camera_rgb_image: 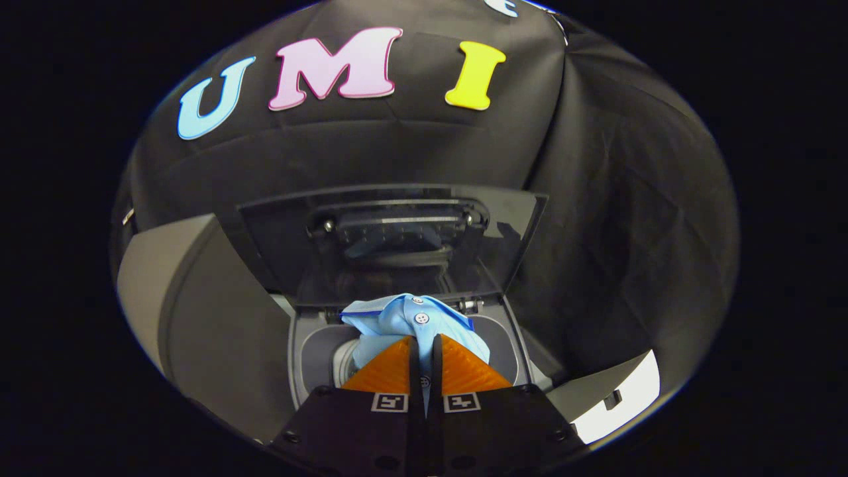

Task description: Put the clothes into the washing machine and then close the washing machine lid.

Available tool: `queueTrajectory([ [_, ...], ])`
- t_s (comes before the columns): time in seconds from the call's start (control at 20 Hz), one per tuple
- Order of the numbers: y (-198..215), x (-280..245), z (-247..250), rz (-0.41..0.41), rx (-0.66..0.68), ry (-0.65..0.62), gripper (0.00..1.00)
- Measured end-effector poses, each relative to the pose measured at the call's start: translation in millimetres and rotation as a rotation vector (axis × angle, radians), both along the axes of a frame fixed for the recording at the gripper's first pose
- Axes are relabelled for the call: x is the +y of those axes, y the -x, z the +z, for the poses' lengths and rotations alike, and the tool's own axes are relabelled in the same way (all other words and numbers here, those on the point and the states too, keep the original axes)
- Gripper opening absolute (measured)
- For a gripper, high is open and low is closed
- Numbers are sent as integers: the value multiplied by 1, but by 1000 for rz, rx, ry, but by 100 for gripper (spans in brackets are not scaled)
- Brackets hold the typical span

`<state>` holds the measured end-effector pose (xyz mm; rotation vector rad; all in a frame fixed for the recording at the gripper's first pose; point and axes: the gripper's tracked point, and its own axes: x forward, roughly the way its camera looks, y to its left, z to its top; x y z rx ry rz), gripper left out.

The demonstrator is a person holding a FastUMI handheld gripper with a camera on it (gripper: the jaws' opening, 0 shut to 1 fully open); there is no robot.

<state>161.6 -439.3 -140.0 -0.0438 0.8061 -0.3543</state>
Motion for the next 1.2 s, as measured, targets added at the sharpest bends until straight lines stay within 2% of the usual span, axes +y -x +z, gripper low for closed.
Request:
queueTrajectory([
  [0.7, 23, -15, -182, 31, 297, -64, 5],
  [1.2, 36, -8, -230, 69, 400, -90, 5],
])
